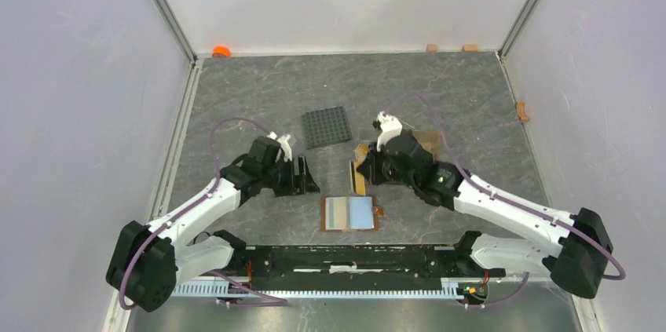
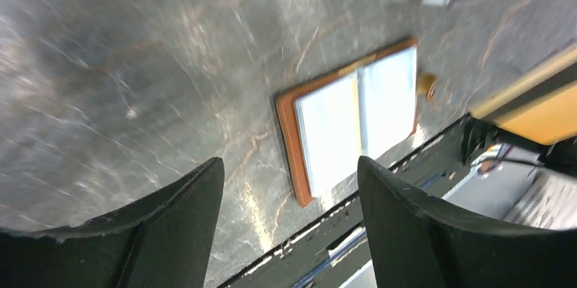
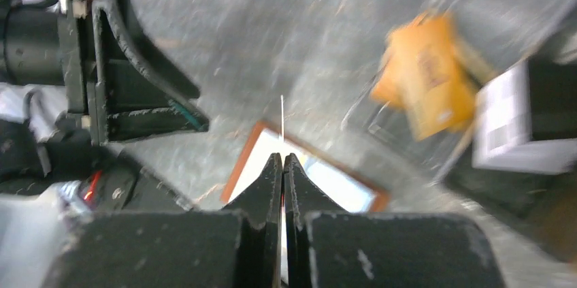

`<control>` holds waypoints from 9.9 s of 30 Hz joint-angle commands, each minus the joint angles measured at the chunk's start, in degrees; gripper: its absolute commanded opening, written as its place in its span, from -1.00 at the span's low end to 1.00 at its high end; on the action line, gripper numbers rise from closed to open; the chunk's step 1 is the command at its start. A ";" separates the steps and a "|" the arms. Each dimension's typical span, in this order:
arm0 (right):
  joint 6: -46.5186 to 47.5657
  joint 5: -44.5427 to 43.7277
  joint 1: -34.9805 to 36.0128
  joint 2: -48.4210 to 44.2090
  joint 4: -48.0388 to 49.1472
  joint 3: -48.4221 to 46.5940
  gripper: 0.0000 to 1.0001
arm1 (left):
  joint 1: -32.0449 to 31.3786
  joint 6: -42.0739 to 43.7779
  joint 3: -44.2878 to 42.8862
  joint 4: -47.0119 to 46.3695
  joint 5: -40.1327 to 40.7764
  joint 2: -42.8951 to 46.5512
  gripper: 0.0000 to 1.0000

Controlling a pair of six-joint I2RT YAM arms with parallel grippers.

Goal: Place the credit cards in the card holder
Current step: Pick up the credit card from the storage box, then insert the credit card into the card holder, then turn over the card slot in the card holder.

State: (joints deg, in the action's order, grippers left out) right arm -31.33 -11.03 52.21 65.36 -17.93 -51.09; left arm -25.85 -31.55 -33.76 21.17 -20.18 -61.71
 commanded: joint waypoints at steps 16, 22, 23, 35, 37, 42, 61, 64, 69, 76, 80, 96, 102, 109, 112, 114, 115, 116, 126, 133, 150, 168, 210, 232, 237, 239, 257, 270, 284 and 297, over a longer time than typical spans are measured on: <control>-29.60 17.39 -0.04 -2.15 39.47 33.48 -1.00 | -10.01 -5.70 7.31 -7.46 -1.96 -4.12 0.40; -29.14 15.79 -0.17 -0.30 38.88 32.97 -1.00 | -10.01 -4.88 7.05 -7.55 -2.31 -6.10 0.32; -28.79 15.08 -0.22 -0.27 37.98 32.69 -1.00 | -10.01 -4.80 7.04 -7.55 -2.33 -6.20 0.31; -27.38 12.70 -0.17 0.69 33.52 32.02 -1.00 | -10.06 -4.55 7.02 -7.74 -2.84 -7.42 0.23; -27.29 12.61 -0.19 0.88 33.57 31.93 -1.00 | -10.01 -4.51 6.95 -7.75 -2.84 -7.42 0.22; -27.12 11.91 -0.17 1.17 33.11 32.17 -1.00 | -10.02 -4.49 6.95 -7.72 -2.93 -7.74 0.20; -26.56 10.08 0.52 4.83 35.00 33.81 -1.00 | -10.37 -4.75 7.74 -9.48 -3.81 -10.07 0.02; -26.53 10.17 0.79 5.80 35.80 33.87 -1.00 | -10.46 -4.75 7.83 -9.70 -3.90 -10.48 0.00; -26.59 10.70 1.13 7.44 36.69 33.85 -1.00 | -10.54 -4.75 7.92 -10.09 -3.90 -11.10 -0.05; -28.04 10.86 1.69 9.68 39.48 34.77 -1.00 | -10.63 -4.75 8.08 -10.28 -4.00 -12.02 -0.12; -28.37 10.75 1.85 10.84 39.94 34.65 -1.00 | -10.69 -4.75 8.09 -10.28 -3.95 -12.25 -0.16; -29.42 12.61 2.59 14.77 43.88 34.57 -1.00 | -10.82 -4.75 7.98 -10.36 -4.08 -13.22 -0.24; -29.17 12.83 2.86 15.37 44.17 34.25 -1.00 | -10.80 -4.68 7.85 -10.36 -3.99 -13.48 -0.29; -29.16 13.88 2.90 17.02 44.26 33.34 -1.00 | -10.80 -4.57 7.65 -10.29 -3.73 -14.04 -0.32; -29.14 13.97 2.95 17.60 43.97 33.07 -1.00 | -10.80 -4.59 7.65 -10.29 -3.73 -14.01 -0.33; -29.06 14.01 2.92 17.93 43.78 32.77 -1.00 | -10.80 -4.65 7.65 -10.27 -3.72 -14.02 -0.34; -29.13 13.95 2.91 18.08 43.50 32.66 -1.00 | -10.82 -4.58 7.65 -10.30 -3.72 -14.00 -0.34; -29.10 13.69 2.92 17.96 43.42 32.64 -1.00 | -10.80 -4.58 7.65 -10.28 -3.72 -14.09 -0.34; -29.28 9.21 2.90 19.49 44.91 31.80 -1.00 | -10.80 -4.49 7.57 -10.27 -4.07 -14.24 -0.41; -28.70 7.59 3.13 20.97 46.03 30.10 -1.00 | -10.80 -4.67 7.63 -10.92 -5.14 -14.05 -0.42; -29.62 0.20 4.13 17.05 40.87 31.48 -1.00 | -10.89 -4.98 7.92 -11.00 -5.22 -13.35 -0.44; -26.47 3.15 6.48 21.02 42.08 27.22 -0.65 | -11.33 -5.91 9.06 -15.63 -9.43 -12.90 -0.46; -27.66 -4.24 10.08 9.78 25.13 25.85 0.18 | -11.34 -5.99 0.86 -20.10 -6.44 -18.93 -0.21; -25.45 2.82 9.23 18.05 35.28 20.42 -0.06 | -11.42 -9.85 6.67 -23.55 -7.52 -15.42 -0.44; -24.13 1.48 9.37 16.72 33.89 20.03 0.02 | -11.42 -10.99 7.06 -24.73 -9.21 -14.72 -0.44; -22.77 -0.63 9.40 14.63 30.65 19.64 0.09 | -11.39 -10.76 6.83 -23.04 -8.39 -13.56 -0.41; -23.03 -2.60 7.62 -3.88 17.49 29.63 0.05 | -11.42 -10.09 5.63 -17.21 -3.99 -11.20 -0.07; -25.32 -0.47 6.18 -2.17 22.15 32.82 -0.09 | -11.55 -9.77 5.77 -17.22 -4.15 -12.19 -0.10; -27.36 -3.88 5.98 -4.32 15.88 32.28 -0.11 | -11.51 -9.68 5.91 -17.28 -4.25 -12.38 -0.13; -27.91 -4.75 5.98 -6.08 14.12 32.26 -0.11 | -11.59 -9.80 5.59 -17.27 -4.36 -12.82 -0.14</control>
State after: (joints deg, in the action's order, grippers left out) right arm -58.63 -13.54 58.37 60.75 -2.24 -18.44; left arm -37.10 -40.66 -26.72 4.29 -24.32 -74.37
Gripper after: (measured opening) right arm 0.444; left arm 0.433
